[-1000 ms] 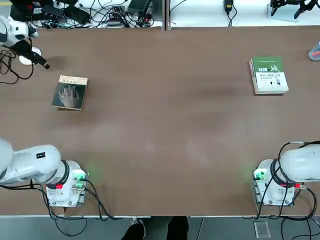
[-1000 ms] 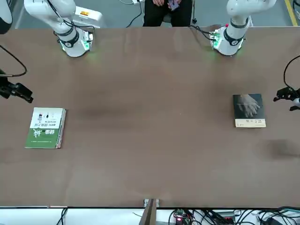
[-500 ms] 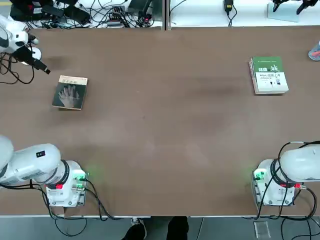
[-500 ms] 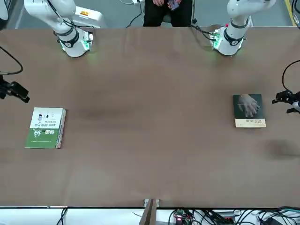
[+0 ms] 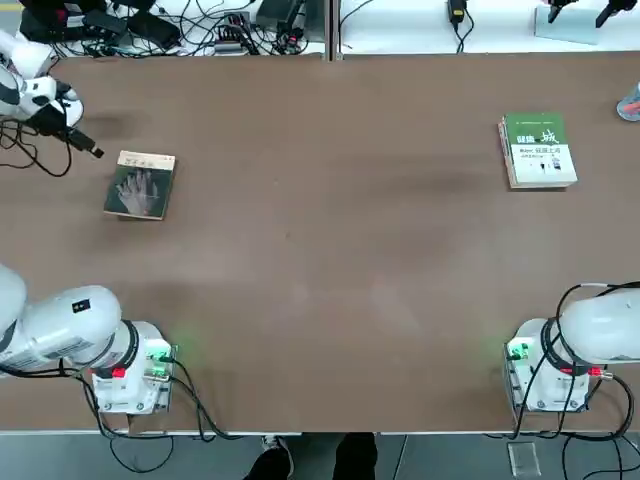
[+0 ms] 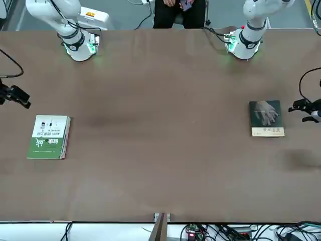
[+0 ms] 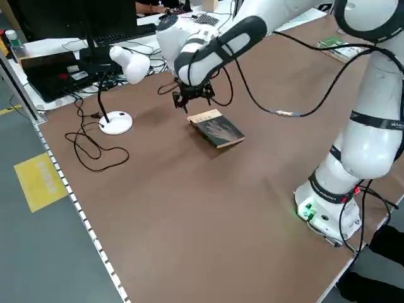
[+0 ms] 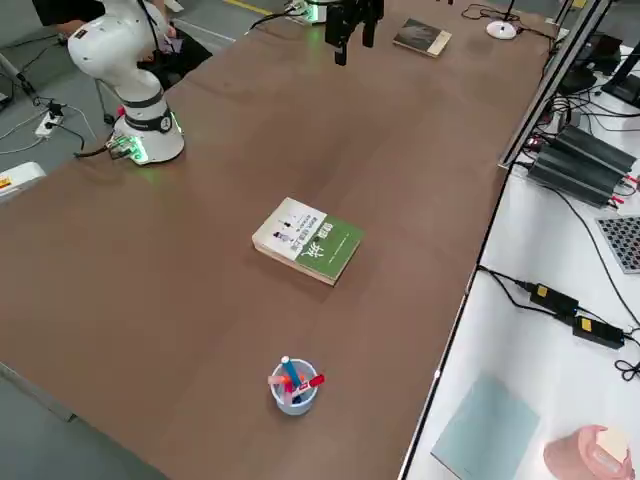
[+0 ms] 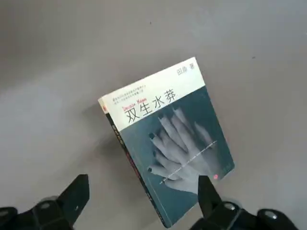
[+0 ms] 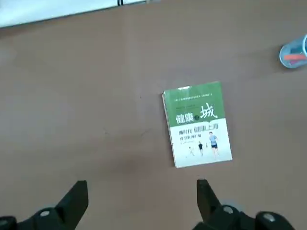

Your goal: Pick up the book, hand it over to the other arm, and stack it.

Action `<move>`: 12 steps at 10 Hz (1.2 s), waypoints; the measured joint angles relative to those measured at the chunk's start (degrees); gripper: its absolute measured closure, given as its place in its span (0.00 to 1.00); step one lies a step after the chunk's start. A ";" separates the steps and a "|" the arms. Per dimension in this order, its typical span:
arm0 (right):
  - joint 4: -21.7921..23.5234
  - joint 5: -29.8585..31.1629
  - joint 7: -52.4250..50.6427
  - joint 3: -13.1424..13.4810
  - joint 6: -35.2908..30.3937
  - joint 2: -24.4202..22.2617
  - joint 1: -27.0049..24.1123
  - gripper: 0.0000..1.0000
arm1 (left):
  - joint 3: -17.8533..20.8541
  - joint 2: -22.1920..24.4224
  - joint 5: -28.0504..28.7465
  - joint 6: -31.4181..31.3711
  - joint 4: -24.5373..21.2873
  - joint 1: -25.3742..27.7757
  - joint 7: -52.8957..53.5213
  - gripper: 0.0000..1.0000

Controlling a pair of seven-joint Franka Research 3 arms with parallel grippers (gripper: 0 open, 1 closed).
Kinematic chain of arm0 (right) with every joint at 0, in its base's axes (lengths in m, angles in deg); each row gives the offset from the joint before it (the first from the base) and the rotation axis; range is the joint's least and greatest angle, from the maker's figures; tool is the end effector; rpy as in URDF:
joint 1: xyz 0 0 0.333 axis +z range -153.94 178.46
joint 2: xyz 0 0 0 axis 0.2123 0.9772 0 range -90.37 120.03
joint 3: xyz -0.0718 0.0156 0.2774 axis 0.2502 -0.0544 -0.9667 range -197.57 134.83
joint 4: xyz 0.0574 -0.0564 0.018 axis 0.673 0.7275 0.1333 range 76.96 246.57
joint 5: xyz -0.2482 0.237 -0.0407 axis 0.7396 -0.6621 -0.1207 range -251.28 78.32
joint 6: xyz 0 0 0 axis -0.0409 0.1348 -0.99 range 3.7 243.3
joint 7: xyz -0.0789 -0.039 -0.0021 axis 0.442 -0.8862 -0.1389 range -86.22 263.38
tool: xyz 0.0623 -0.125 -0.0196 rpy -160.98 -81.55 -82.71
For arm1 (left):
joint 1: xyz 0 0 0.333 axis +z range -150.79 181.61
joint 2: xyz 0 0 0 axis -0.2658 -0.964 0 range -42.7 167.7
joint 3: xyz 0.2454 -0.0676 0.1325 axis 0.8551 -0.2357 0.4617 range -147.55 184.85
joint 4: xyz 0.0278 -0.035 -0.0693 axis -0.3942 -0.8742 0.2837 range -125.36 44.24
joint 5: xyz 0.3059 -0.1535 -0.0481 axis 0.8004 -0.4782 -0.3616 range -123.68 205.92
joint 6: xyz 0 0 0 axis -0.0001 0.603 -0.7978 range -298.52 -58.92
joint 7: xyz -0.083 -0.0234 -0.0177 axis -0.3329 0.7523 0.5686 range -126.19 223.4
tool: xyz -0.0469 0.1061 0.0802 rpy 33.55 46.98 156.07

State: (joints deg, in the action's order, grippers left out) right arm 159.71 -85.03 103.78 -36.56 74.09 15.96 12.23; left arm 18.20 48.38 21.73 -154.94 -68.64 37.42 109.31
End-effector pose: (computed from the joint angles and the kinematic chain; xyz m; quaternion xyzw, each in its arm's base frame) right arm 0.5227 0.0433 0.5647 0.9952 -0.0868 0.0451 0.0038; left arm 0.4816 0.1637 0.2654 0.9574 -0.2318 0.0078 0.1718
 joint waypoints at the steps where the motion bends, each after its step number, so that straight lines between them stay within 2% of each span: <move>1: 0.00 0.00 0.00 -0.04 -0.39 0.00 0.03 0.00 | 0.00 -0.82 -0.61 -0.02 0.00 0.40 0.52 0.00; 9: 0.00 0.00 0.00 -0.03 -0.96 0.00 0.04 0.00 | 0.00 -7.08 -6.78 -0.26 0.23 2.77 6.58 0.00; 12: 0.00 0.00 0.01 -0.03 -1.02 0.00 0.04 0.00 | -0.01 -9.19 -7.49 -0.38 0.93 3.83 8.15 0.00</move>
State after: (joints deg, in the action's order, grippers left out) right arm 159.71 -85.03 103.79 -36.59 73.07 15.95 12.27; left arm 18.20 39.19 14.24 -155.32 -67.70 41.25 117.46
